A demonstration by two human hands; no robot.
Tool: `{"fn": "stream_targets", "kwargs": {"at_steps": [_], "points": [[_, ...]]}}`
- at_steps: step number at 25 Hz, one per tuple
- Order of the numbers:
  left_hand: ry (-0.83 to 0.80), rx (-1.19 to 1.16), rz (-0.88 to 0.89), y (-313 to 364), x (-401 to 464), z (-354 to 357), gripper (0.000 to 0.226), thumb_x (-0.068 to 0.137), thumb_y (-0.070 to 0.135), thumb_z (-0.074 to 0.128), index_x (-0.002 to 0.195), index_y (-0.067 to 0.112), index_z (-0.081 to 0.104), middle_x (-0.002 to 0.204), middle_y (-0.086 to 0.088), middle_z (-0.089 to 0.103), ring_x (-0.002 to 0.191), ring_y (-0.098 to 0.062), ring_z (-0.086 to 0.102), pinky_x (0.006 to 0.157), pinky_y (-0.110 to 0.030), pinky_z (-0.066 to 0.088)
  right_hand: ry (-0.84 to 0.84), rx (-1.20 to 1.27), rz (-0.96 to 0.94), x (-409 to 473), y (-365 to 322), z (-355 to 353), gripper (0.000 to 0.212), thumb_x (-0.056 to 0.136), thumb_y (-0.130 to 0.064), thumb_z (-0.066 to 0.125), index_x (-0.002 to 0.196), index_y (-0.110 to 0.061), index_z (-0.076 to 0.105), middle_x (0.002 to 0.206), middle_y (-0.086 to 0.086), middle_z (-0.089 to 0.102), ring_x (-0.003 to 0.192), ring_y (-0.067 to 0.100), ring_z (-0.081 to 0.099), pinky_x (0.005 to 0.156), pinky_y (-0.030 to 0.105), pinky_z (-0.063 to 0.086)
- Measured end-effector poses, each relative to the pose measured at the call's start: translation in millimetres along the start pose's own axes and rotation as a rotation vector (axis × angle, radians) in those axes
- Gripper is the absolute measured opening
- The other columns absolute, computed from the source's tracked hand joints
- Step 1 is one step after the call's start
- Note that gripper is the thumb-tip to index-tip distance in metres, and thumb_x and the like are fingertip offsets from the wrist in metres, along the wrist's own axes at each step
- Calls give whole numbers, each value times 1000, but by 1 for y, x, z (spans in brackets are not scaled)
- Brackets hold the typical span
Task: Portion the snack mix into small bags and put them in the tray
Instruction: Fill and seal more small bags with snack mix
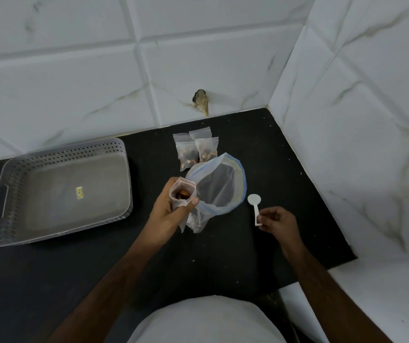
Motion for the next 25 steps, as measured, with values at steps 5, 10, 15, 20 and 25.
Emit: {"fn": "stream_targets", "kwargs": {"at_steps": [5,10,15,20,25], "points": [[3,23,-1,-1,0,1,26,94,19,64,113,2,57,104,-6,58,98,-28,59,86,-25,52,13,-276,-30,7,-5,-9,11,91,-9,69,96,-18,69,101,5,73,92,16,70,88,41,59],[23,77,2,3,5,-3,24,97,18,65,116,8,56,104,-3,59,99,-23,61,88,-29,53,76,-441,-310,-16,-78,3,8,94,-15,65,99,-21,67,98,-6,69,90,4,65,89,31,56],[122,92,40,15,10,-6,25,96,14,67,116,15,52,101,4,58,94,-14,60,82,-25,52,-349,-141,-573,-90,-167,70,15,96,-19,65,109,-24,68,100,-7,74,94,7,70,80,25,57],[168,60,16,23,14,-14,45,86,33,68,123,22,44,109,1,59,98,-14,63,84,-28,54,-626,-426,-804,-126,-186,127,46,96,-31,65,139,-35,50,121,-18,59,109,-1,62,86,19,55],[166,8,77,29,12,-18,57,82,29,67,131,23,38,112,-3,56,100,-15,64,86,-28,54,-489,-578,-989,-120,-191,144,13,95,-32,66,107,-26,65,105,-14,61,98,3,61,81,29,56]]}}
Point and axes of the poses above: each hand's wrist, its own x-axis towards the middle knuckle, its own z-axis out of the palm, y = z × x, the point moved 5 cm from there along x, towards the middle knuckle
